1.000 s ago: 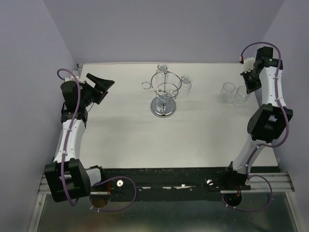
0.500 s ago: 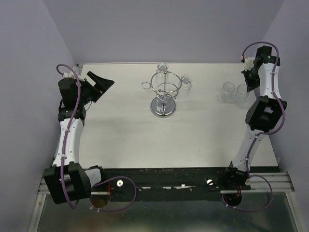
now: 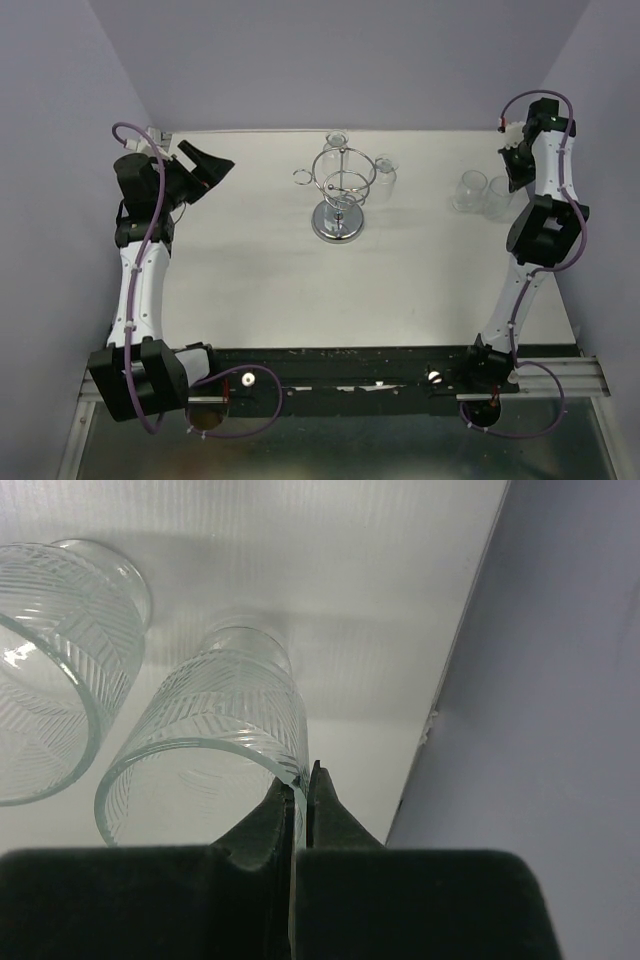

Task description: Take the wine glass off the wine glass rack

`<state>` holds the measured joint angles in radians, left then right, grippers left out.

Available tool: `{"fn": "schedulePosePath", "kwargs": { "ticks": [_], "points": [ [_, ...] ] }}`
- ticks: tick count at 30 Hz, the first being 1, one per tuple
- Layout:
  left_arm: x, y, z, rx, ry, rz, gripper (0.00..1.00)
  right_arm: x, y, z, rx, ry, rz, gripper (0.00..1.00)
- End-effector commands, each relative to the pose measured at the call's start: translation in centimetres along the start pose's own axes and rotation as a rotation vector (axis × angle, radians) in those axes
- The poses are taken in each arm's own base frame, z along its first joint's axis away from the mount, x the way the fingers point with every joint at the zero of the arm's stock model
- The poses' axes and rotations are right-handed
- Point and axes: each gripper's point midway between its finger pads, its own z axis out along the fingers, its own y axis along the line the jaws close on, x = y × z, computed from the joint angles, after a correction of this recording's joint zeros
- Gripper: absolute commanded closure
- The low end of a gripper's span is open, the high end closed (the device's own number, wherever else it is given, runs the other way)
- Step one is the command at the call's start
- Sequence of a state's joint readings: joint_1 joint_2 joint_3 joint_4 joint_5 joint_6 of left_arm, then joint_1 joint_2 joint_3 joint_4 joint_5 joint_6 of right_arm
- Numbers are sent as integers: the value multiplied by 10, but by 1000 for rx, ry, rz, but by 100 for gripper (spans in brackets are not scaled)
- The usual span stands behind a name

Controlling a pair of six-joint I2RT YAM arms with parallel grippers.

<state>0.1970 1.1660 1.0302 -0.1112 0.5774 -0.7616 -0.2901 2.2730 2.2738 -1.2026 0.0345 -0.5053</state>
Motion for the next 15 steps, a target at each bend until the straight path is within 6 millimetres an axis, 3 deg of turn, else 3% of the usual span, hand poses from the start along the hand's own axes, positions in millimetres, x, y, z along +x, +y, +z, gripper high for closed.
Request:
{"fn": "schedulePosePath", "kwargs": {
  "ticks": [1, 3, 4, 6, 10, 15],
  "points": [
    [-13, -12, -5, 21, -12, 55, 1, 1, 1, 7, -32, 9, 45, 99],
    [-15, -15, -4, 28, -11, 64, 1, 2, 2, 9, -35, 14, 53, 97],
    [-16, -16, -5, 32, -11, 66, 1, 3, 3, 10, -36, 17, 56, 92],
    [-17, -18, -4, 41, -12, 67, 1, 3, 3, 10, -37, 18, 62, 73],
    [-17, -21, -3, 59, -10, 70, 1, -1, -1, 2, -17, -2, 68, 47],
    [-18, -35, -4, 96, -2, 121, 2, -7, -9, -28, 29, -53, 79, 34]
  ]
}}
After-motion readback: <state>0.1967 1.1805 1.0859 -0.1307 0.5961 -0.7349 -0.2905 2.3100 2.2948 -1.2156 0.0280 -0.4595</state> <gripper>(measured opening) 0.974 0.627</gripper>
